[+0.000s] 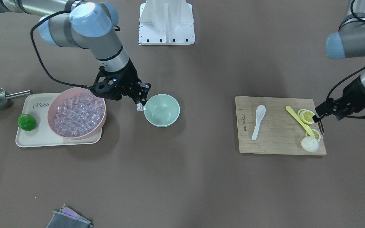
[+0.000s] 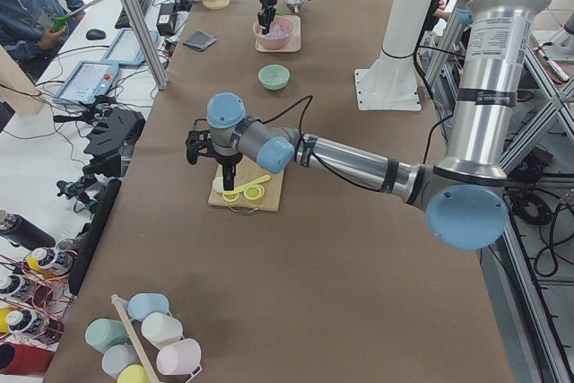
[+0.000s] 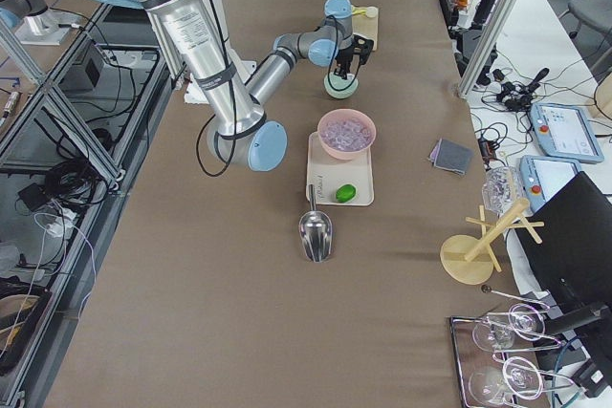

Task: Put spoon and ice into bowl

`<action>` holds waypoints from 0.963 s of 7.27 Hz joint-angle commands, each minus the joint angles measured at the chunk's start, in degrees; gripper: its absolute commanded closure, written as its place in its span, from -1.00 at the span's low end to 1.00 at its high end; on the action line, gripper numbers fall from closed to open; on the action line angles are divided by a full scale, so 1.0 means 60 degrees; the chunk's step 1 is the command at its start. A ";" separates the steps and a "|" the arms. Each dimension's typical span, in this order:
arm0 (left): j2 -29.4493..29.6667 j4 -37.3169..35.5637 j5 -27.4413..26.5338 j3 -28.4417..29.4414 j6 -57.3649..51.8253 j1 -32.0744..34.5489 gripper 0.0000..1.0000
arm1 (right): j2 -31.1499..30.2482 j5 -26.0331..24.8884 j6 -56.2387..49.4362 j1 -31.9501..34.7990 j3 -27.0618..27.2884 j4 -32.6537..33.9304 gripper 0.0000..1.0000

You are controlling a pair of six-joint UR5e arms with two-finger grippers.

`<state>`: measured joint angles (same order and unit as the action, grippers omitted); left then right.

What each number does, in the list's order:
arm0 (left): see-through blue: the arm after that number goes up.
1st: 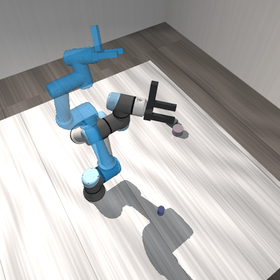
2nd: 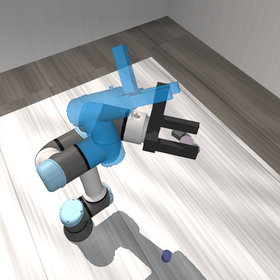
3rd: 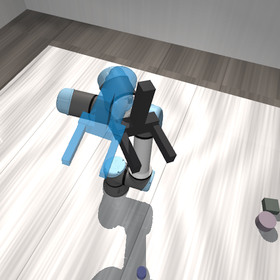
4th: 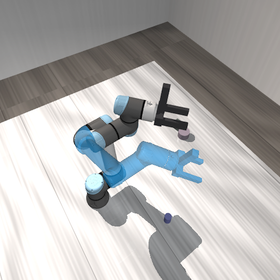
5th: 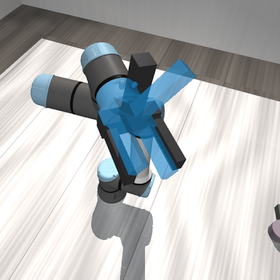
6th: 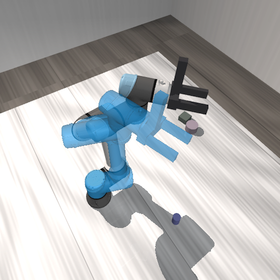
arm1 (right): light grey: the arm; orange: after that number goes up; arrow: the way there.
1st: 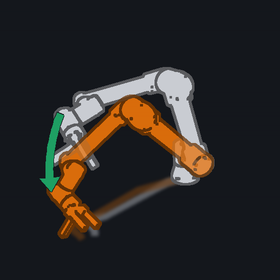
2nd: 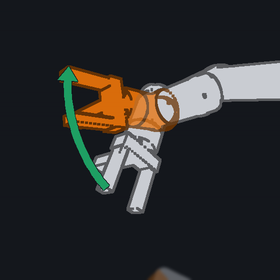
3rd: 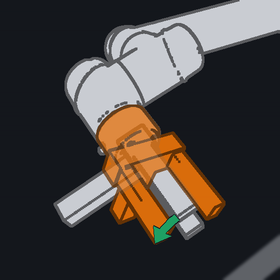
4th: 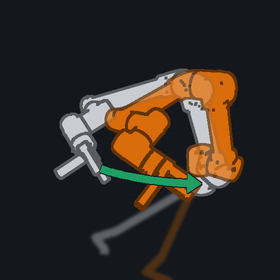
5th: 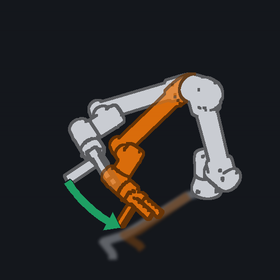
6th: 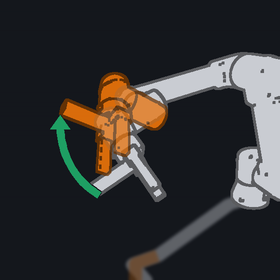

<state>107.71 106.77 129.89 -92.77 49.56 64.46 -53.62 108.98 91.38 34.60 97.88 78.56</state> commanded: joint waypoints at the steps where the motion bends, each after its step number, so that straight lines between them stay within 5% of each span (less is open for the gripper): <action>1: 0.0941 0.0061 -0.0699 0.0954 0.0296 -0.0779 -0.95 | 0.0089 -0.0832 0.0092 -0.0871 -0.0170 -0.0187 1.00; 2: 0.1294 0.0090 -0.0700 0.1351 0.0296 -0.0942 -0.94 | 0.0089 -0.0835 0.0107 -0.1033 -0.0200 -0.0304 1.00; 4: 0.1515 0.0149 -0.0715 0.1631 0.0310 -0.1177 -0.94 | 0.0220 -0.0907 0.0557 -0.1064 -0.0185 -0.0305 -0.99; 7: 0.1562 0.1098 -0.1402 0.1941 0.0281 -0.2068 -0.94 | 0.0163 -0.0312 0.0168 -0.0117 0.0034 -0.0233 -1.00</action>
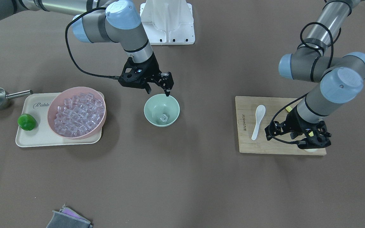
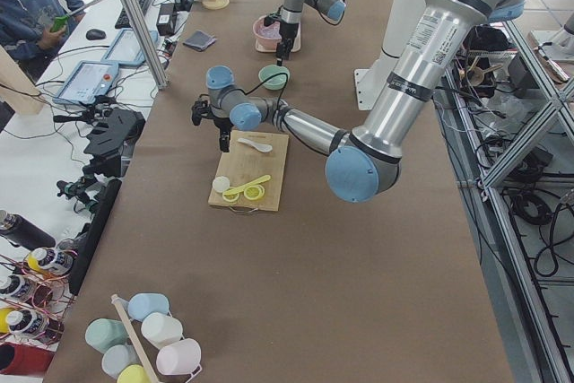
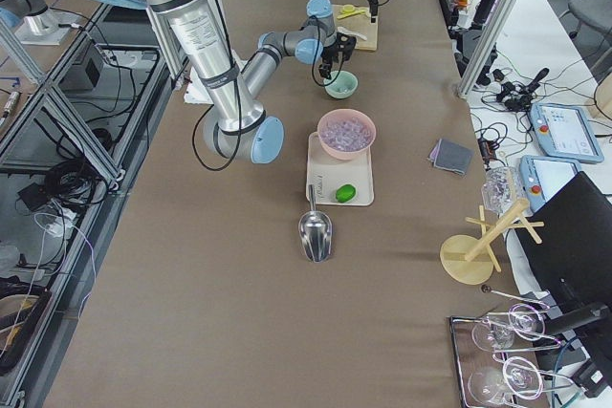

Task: Put spoon and ice into bowl

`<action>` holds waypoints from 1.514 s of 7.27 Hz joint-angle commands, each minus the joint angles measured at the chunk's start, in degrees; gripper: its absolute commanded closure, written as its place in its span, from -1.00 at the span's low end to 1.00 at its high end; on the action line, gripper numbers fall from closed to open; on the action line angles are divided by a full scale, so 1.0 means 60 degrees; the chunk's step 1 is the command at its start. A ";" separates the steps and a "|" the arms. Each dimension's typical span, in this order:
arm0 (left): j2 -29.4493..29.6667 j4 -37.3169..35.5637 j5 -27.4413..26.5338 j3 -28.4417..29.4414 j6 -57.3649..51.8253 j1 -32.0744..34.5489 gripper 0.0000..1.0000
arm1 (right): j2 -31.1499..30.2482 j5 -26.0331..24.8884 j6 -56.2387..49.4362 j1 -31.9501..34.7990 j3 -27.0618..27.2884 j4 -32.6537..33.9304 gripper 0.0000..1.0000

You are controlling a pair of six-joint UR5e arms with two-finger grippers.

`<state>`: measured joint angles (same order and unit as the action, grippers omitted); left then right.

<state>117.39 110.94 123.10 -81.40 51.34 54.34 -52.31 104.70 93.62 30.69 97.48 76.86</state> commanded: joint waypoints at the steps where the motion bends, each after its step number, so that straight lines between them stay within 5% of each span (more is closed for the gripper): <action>1: -0.0067 0.0654 -0.0287 0.0018 -0.0147 -0.0646 -0.93 | -0.0230 0.1174 -0.0903 0.1105 0.0115 0.0065 -1.00; 6: -0.0638 0.0817 -0.0286 -0.0510 -0.1642 -0.0969 -0.10 | -0.1269 0.2982 -0.1890 0.2734 0.0904 0.0109 -1.00; 8: -0.0639 0.0817 -0.0331 -0.0466 -0.1511 -0.1233 -0.10 | -0.1301 0.3101 -0.2082 0.2839 0.0906 0.0139 -1.00; 9: -0.0624 0.0817 -0.0345 -0.0480 -0.1496 -0.1307 0.23 | -0.1301 0.3101 -0.2097 0.2839 0.0906 0.0139 -1.00; 10: -0.0668 0.0817 -0.0288 -0.0510 -0.1539 -0.1308 0.99 | -0.1286 0.3101 -0.2082 0.2853 0.0906 0.0139 -1.00; 11: -0.0624 0.0759 -0.0229 -0.0582 -0.1583 -0.1308 1.00 | -0.1301 0.3101 -0.2097 0.2854 0.0921 0.0139 -1.00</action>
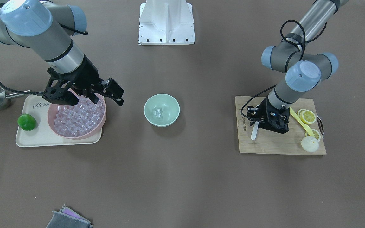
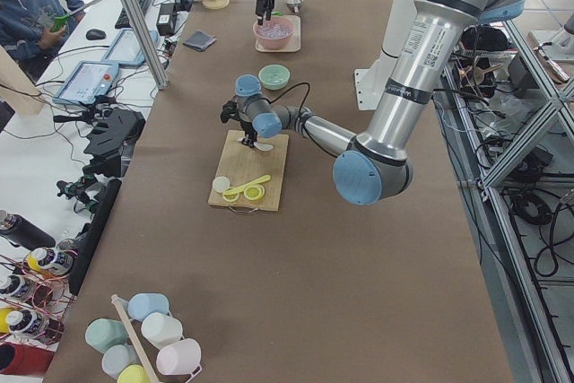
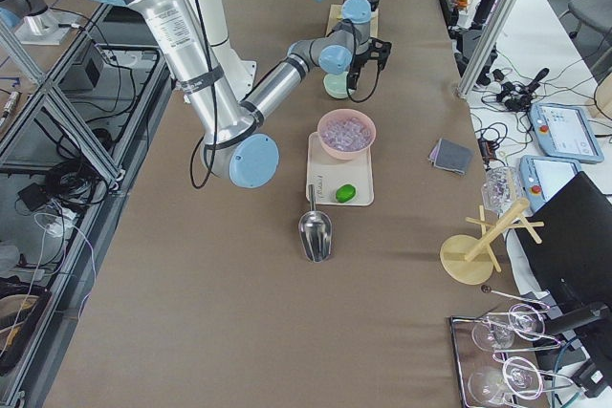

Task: Put spoon and ice into bowl

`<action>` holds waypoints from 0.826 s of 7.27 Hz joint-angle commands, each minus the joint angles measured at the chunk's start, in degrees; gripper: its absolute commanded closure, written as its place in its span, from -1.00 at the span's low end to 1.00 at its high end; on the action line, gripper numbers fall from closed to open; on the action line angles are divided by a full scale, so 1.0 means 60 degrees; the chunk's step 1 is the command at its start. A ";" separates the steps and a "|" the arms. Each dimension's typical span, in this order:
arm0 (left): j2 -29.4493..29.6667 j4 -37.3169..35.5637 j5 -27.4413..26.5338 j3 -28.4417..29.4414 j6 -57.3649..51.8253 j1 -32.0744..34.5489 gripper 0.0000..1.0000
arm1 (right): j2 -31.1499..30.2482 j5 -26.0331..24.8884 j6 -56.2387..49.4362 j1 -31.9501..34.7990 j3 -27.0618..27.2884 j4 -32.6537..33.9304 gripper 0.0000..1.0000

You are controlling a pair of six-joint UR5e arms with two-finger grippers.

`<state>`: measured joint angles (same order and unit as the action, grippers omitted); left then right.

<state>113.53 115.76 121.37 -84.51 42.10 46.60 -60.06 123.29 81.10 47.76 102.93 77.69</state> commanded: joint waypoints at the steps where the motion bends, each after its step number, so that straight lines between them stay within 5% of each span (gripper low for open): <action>1: 0.0062 -0.0074 0.0074 -0.0197 -0.0044 -0.0003 1.00 | -0.0009 0.0003 -0.0012 0.0009 0.0041 0.0001 -1.00; 3: 0.0644 -0.0089 0.0074 -0.0403 0.0900 -0.0047 1.00 | -0.0212 0.0338 -0.0026 0.0343 0.0216 -0.0014 -1.00; 5: 0.1974 -0.0089 -0.0100 -0.0287 0.3268 -0.0876 1.00 | -0.1468 0.0996 -0.1424 0.1103 0.0961 -0.0014 -1.00; 6: 0.2794 -0.0089 -0.1131 -0.0068 0.4571 -0.1520 1.00 | -0.1822 0.1681 -0.2172 0.1818 0.0993 -0.0014 -1.00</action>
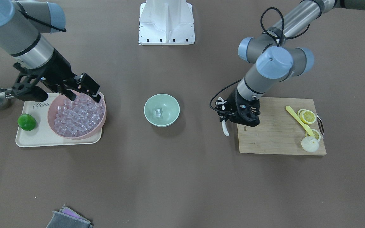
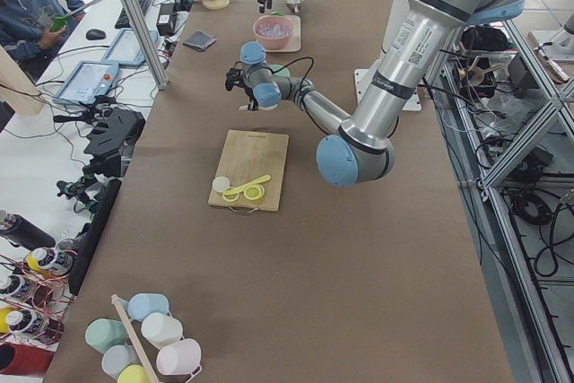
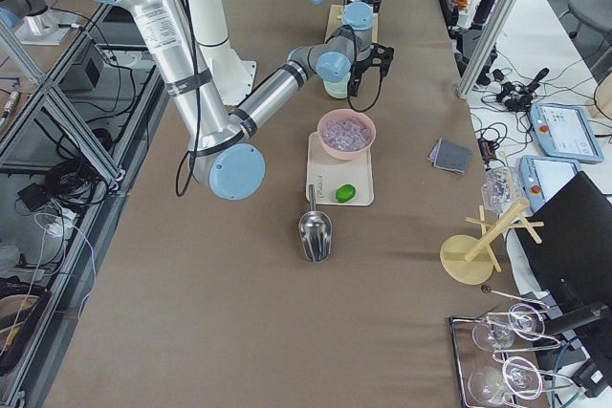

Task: Put spoon and ice into bowl

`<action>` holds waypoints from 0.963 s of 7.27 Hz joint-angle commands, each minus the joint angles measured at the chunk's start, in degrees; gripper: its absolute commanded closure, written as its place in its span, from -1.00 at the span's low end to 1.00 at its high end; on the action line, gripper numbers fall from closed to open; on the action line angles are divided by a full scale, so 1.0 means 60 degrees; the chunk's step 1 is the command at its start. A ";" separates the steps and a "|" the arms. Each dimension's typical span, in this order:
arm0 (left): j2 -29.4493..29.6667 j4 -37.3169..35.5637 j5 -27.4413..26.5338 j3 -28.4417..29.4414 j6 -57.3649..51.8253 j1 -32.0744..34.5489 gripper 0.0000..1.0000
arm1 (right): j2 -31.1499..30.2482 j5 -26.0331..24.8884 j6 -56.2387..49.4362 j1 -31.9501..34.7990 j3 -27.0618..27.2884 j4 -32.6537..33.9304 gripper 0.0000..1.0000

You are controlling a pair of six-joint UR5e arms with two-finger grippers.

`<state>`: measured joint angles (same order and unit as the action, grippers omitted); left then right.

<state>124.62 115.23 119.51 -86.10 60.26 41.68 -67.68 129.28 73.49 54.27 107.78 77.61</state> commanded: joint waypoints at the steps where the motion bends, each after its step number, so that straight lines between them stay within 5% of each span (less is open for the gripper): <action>1: 0.1534 0.0029 -0.1715 0.0634 0.2066 -0.1214 1.00 | -0.1063 0.0966 -0.1939 0.1247 0.0201 -0.0001 -1.00; 3: 0.2722 0.0015 -0.1885 0.1630 0.2743 -0.1438 1.00 | -0.1508 0.0983 -0.2814 0.1487 0.0230 -0.0059 -1.00; 4: 0.2756 0.0044 -0.2045 0.1736 0.2745 -0.1439 0.76 | -0.1537 0.0969 -0.2814 0.1487 0.0230 -0.0059 -1.00; 5: 0.2640 0.0087 -0.2307 0.1737 0.2644 -0.1424 -0.94 | -0.1639 0.0954 -0.2814 0.1472 0.0245 -0.0088 -1.00; 7: 0.1810 0.0030 -0.2208 0.0662 0.2643 -0.1322 -0.96 | -0.1611 0.0837 -0.2843 0.1313 0.0158 -0.0103 -1.00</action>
<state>138.69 115.71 106.07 -77.97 76.19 33.33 -77.54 134.77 56.51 62.83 109.12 77.04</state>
